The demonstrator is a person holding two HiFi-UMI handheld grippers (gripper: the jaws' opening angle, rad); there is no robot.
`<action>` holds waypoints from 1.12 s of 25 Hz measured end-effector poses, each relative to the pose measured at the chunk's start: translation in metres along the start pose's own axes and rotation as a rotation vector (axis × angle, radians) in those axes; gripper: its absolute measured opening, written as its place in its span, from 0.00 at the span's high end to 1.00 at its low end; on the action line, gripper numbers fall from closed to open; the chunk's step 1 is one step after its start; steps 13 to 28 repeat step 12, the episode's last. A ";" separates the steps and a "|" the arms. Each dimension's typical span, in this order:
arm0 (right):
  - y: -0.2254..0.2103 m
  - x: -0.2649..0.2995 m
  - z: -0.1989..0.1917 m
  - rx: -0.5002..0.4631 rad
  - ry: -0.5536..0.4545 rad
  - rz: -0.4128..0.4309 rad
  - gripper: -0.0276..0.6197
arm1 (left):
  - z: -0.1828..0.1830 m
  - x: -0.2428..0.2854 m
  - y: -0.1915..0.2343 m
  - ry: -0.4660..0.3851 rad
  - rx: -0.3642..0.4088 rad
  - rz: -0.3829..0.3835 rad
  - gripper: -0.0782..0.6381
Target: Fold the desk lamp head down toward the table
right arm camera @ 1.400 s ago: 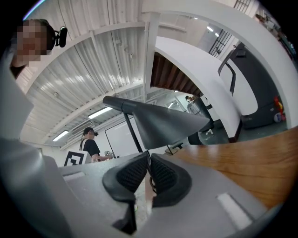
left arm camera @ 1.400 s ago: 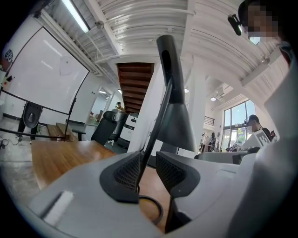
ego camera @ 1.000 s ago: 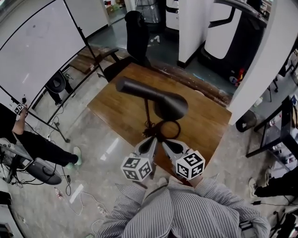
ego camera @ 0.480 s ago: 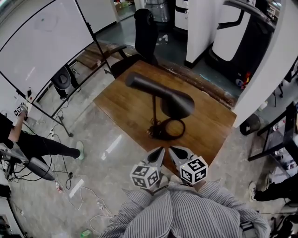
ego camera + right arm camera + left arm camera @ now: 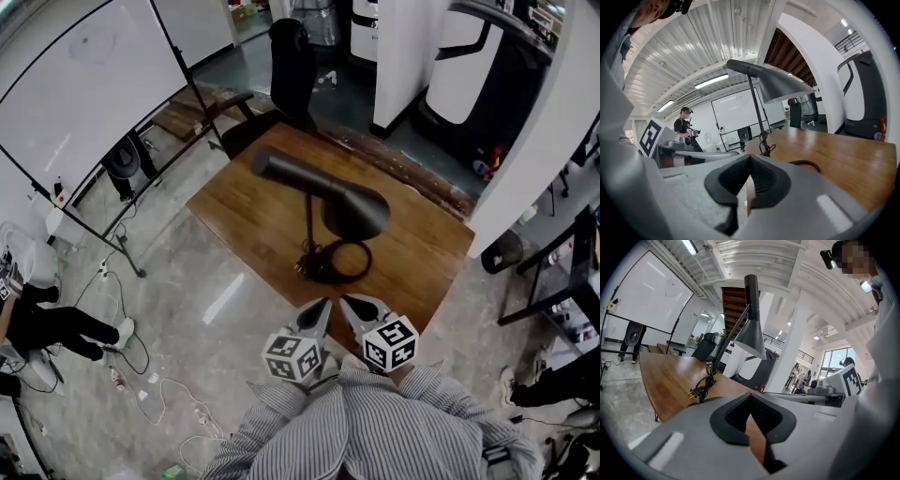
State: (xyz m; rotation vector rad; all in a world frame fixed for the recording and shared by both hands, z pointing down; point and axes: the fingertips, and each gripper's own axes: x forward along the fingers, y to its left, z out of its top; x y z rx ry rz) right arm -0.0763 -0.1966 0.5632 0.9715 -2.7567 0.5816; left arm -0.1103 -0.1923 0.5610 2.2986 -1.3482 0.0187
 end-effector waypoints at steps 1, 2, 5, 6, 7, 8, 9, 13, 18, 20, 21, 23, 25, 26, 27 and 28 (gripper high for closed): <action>0.000 0.000 0.000 -0.001 -0.003 0.002 0.96 | 0.000 0.000 -0.001 0.000 0.005 0.001 0.88; 0.000 0.000 0.000 -0.003 -0.007 0.003 0.96 | 0.000 0.000 -0.001 -0.001 0.008 0.001 0.88; 0.003 0.000 0.003 -0.006 -0.032 0.012 0.96 | -0.001 -0.001 0.001 -0.002 0.007 0.001 0.88; 0.004 0.001 0.006 -0.007 -0.046 0.018 0.96 | -0.001 -0.002 0.002 -0.002 0.006 0.003 0.88; 0.005 0.001 0.008 -0.008 -0.058 0.024 0.96 | -0.001 -0.002 0.003 0.000 0.005 0.004 0.88; 0.006 0.001 0.009 -0.010 -0.064 0.028 0.96 | -0.001 -0.003 0.003 0.002 0.006 0.006 0.88; 0.007 0.002 0.009 -0.011 -0.067 0.031 0.96 | -0.002 -0.003 0.004 0.006 0.007 0.007 0.88; 0.008 0.003 0.009 -0.013 -0.068 0.037 0.96 | -0.006 -0.001 0.005 0.020 0.006 0.006 0.88; 0.008 0.003 0.009 -0.013 -0.068 0.037 0.96 | -0.006 -0.001 0.005 0.020 0.006 0.006 0.88; 0.008 0.003 0.009 -0.013 -0.068 0.037 0.96 | -0.006 -0.001 0.005 0.020 0.006 0.006 0.88; 0.008 0.003 0.009 -0.013 -0.068 0.037 0.96 | -0.006 -0.001 0.005 0.020 0.006 0.006 0.88; 0.008 0.003 0.009 -0.013 -0.068 0.037 0.96 | -0.006 -0.001 0.005 0.020 0.006 0.006 0.88; 0.008 0.003 0.009 -0.013 -0.068 0.037 0.96 | -0.006 -0.001 0.005 0.020 0.006 0.006 0.88; 0.008 0.003 0.009 -0.013 -0.068 0.037 0.96 | -0.006 -0.001 0.005 0.020 0.006 0.006 0.88; 0.008 0.003 0.009 -0.013 -0.068 0.037 0.96 | -0.006 -0.001 0.005 0.020 0.006 0.006 0.88; 0.008 0.003 0.009 -0.013 -0.068 0.037 0.96 | -0.006 -0.001 0.005 0.020 0.006 0.006 0.88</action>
